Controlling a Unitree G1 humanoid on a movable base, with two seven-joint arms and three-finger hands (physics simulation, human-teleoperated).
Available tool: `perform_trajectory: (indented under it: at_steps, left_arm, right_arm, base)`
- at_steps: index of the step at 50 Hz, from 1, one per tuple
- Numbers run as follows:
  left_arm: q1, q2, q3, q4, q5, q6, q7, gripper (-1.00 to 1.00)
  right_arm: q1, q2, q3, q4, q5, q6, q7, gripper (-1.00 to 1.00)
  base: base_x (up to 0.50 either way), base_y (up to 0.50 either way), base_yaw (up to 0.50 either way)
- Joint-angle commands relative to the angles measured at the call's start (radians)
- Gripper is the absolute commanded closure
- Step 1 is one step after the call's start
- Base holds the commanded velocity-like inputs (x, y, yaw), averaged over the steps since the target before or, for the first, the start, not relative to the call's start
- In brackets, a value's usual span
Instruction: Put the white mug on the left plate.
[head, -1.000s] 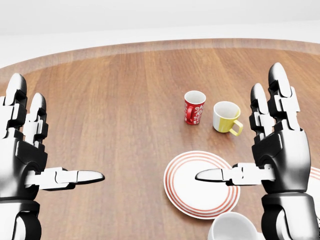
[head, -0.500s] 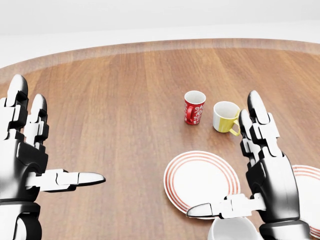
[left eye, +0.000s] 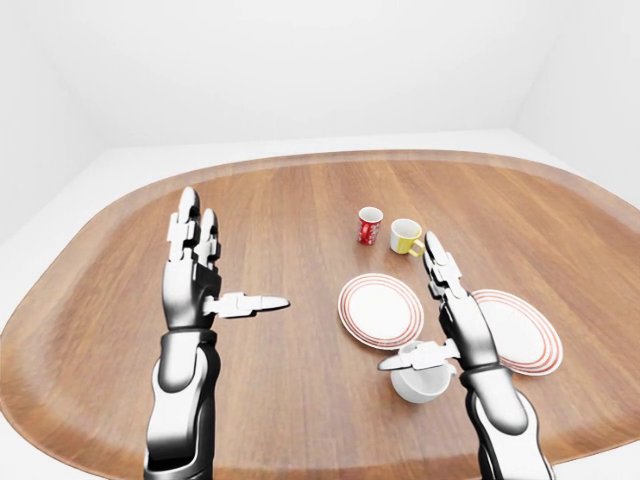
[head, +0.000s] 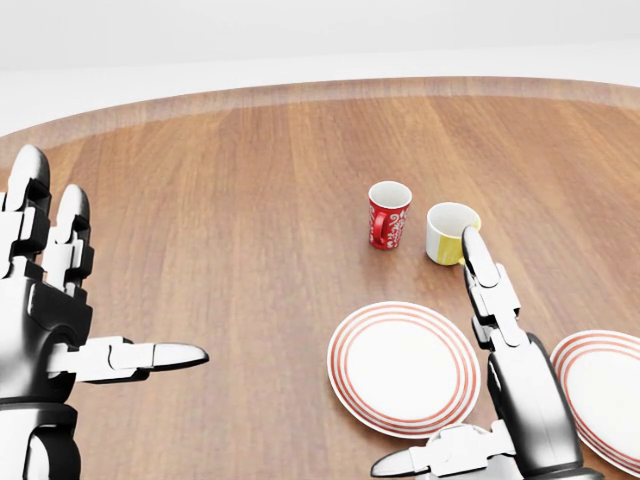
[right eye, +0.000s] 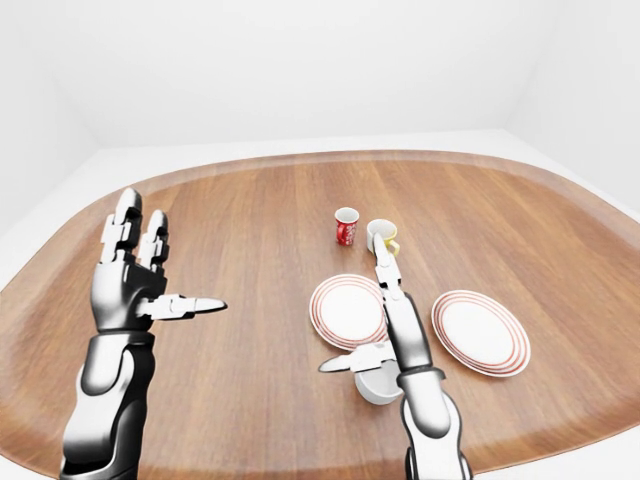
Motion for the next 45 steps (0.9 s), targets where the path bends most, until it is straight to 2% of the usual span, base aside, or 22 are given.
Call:
perform_trajectory:
  at_steps: [1,20,32,38,45]
  left_arm:
    - [-0.004,0.001,0.003,-0.003,-0.004,0.000,0.001,-1.00]
    - [-0.008,0.003,0.006,-0.004,-0.007,0.000,0.002,-1.00]
    - [-0.007,0.003,0.005,-0.009,-0.006,0.000,0.002,-1.00]
    - [-0.007,0.003,0.005,-0.009,-0.006,0.000,0.002,-1.00]
    - [-0.006,0.003,0.005,-0.002,-0.006,0.000,0.001,-1.00]
  right_arm:
    - [-0.006,-0.007,-0.021,-0.015,-0.087,0.000,0.034,-1.00]
    - [-0.054,-0.010,-0.077,-0.052,-0.239,0.000,0.133,-1.00]
    - [-0.005,-0.018,-0.055,0.028,-0.361,0.000,0.189,-1.00]
    - [0.002,-0.023,-0.049,0.014,-0.416,0.000,0.255,-1.00]
    - [0.017,-0.018,-0.048,0.024,-0.463,0.000,0.276,-1.00]
  base:
    - [0.00,0.00,0.00]
    - [0.00,0.00,0.00]
    - [0.00,0.00,0.00]
    - [0.00,0.00,0.00]
    - [0.00,0.00,0.00]
